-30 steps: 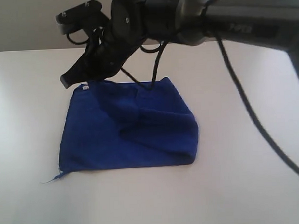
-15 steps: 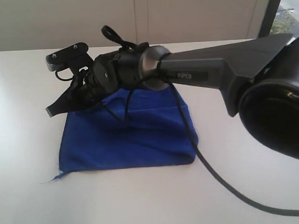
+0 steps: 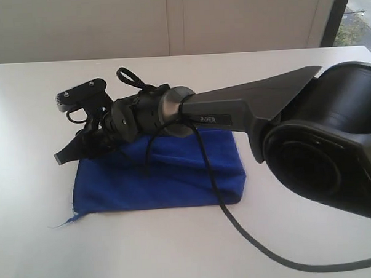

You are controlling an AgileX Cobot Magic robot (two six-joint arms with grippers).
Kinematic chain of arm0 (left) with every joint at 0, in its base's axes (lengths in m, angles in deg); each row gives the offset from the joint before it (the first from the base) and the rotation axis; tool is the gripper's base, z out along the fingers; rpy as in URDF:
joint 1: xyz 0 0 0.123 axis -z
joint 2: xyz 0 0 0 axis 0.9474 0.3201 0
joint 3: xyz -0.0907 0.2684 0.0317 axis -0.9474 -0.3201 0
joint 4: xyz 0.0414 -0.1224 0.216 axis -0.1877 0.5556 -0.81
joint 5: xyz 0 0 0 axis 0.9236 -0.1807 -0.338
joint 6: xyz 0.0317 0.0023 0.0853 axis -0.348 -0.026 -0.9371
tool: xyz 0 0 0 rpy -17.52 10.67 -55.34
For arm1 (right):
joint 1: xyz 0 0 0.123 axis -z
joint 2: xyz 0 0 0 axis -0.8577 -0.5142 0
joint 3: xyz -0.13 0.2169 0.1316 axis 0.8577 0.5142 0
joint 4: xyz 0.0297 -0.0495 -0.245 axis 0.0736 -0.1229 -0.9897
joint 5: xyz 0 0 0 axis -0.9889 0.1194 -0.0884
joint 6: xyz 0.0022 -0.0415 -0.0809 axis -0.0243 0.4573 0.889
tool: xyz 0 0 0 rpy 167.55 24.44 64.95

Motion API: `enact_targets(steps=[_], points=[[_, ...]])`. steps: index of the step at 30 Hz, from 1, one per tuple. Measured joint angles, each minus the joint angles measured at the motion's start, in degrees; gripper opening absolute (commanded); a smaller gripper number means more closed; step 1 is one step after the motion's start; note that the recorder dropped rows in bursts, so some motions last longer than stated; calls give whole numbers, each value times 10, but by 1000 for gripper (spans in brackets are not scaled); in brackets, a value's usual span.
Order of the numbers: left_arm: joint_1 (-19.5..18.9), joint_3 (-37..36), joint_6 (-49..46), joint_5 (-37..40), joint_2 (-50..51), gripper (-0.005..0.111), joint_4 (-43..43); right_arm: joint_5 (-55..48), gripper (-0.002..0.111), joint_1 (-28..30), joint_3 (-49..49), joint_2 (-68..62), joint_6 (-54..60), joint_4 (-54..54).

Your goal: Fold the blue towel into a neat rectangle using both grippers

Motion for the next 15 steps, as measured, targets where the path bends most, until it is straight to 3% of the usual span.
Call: enact_targets(steps=[3, 15], points=[[0, 0, 0, 0, 0, 0, 0, 6, 46, 0, -1, 0, 0, 7], [0, 0, 0, 0, 0, 0, 0, -67, 46, 1, -56, 31, 0, 11]])
